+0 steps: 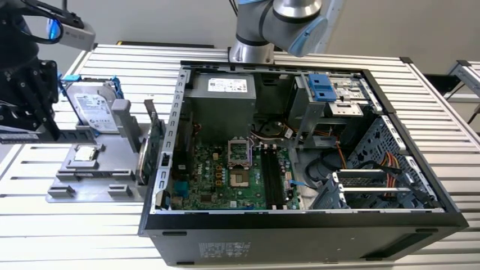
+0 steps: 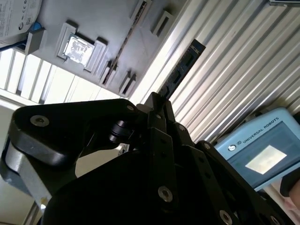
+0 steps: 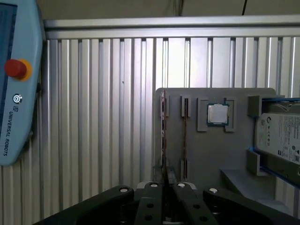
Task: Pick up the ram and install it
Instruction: 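Pick up the ram and move it above insertion slot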
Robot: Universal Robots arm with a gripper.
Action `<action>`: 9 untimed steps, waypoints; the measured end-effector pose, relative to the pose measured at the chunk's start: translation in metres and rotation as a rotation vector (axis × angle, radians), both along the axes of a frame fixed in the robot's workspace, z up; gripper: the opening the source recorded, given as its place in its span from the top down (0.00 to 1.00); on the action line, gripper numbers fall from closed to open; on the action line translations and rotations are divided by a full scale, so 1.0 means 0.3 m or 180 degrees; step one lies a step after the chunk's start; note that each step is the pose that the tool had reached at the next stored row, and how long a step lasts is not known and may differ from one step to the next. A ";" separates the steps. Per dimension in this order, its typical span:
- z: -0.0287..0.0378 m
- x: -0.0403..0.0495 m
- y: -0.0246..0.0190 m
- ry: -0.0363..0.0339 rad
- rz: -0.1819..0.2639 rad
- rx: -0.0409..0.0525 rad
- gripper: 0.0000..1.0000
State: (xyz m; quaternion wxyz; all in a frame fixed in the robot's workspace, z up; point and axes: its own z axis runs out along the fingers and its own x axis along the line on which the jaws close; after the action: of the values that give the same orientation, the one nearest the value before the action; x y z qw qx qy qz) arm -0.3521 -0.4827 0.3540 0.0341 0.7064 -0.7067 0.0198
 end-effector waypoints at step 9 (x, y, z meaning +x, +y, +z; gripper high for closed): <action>0.021 0.000 0.000 0.0000 0.0000 0.0000 1.00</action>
State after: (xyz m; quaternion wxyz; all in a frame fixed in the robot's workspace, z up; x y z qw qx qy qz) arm -0.3521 -0.4827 0.3601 0.0341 0.7064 -0.7067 0.0198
